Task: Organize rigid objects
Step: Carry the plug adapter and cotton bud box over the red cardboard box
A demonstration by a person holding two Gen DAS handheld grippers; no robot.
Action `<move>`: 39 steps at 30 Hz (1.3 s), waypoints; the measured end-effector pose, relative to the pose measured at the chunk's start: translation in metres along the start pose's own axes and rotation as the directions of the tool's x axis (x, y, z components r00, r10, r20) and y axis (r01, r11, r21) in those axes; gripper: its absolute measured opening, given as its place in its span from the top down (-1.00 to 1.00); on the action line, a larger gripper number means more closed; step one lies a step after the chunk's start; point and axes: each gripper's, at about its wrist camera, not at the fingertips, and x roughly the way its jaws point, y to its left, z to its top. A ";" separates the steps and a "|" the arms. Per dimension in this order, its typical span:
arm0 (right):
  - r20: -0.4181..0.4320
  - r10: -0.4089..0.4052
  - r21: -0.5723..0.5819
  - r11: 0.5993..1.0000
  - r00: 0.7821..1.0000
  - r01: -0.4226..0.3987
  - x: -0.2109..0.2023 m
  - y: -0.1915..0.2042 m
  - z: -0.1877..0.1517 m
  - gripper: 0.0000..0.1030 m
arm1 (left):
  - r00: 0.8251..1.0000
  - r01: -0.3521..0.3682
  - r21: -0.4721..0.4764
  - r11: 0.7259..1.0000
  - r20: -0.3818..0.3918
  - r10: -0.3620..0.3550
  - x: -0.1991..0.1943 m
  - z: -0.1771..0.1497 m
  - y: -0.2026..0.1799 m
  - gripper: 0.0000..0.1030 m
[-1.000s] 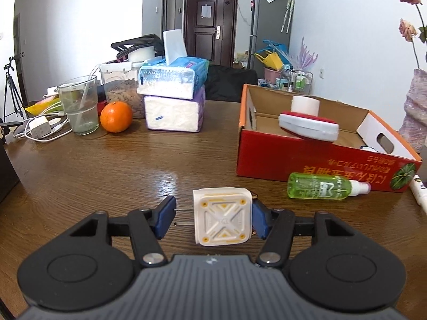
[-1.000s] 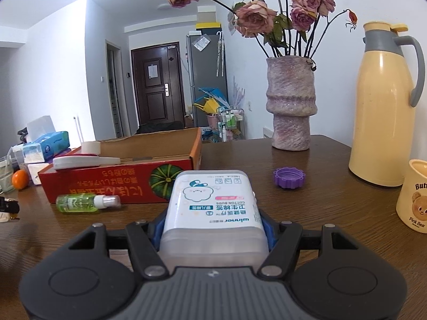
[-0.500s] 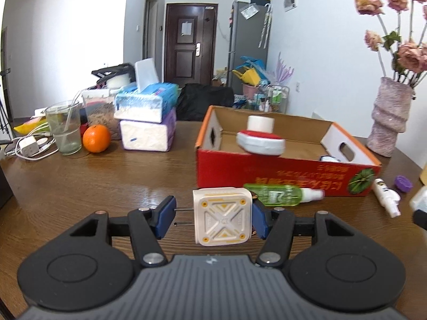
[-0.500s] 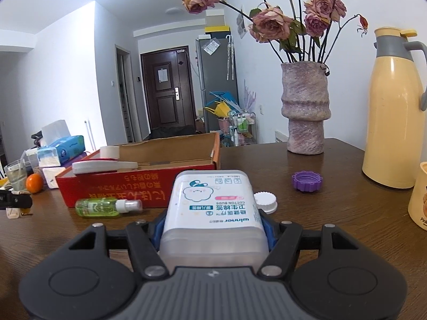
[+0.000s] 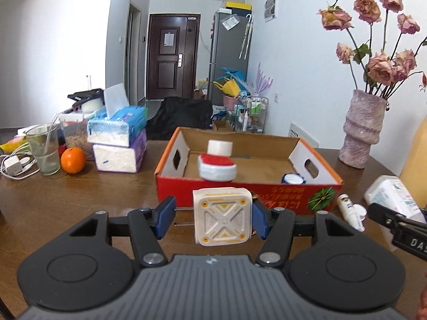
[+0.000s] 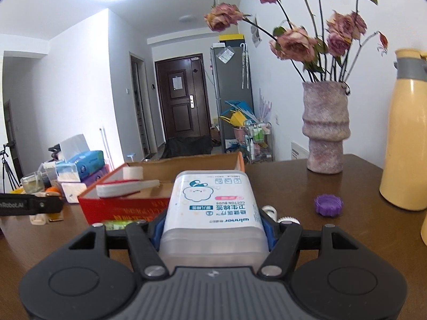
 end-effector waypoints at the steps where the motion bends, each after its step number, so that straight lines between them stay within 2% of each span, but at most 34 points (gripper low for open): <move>1: 0.001 0.003 -0.003 1.000 1.000 -0.003 0.001 0.002 0.003 -0.26 | 1.000 0.004 0.000 1.000 0.003 -0.004 0.000 0.003 -0.002 -0.17; 14: 0.007 0.029 -0.028 0.999 1.000 -0.029 0.027 0.021 0.045 -0.26 | 1.000 0.006 0.004 1.000 0.009 -0.006 0.015 0.047 -0.026 -0.17; 27: -0.012 0.022 -0.016 1.000 1.000 -0.023 0.076 0.021 0.079 -0.26 | 1.000 -0.018 -0.028 0.999 -0.020 0.018 0.058 0.085 -0.033 -0.17; 39: -0.038 0.023 -0.021 0.999 0.999 -0.024 0.119 0.020 0.093 -0.26 | 0.998 -0.053 -0.035 0.998 -0.032 0.052 0.099 0.112 -0.041 -0.17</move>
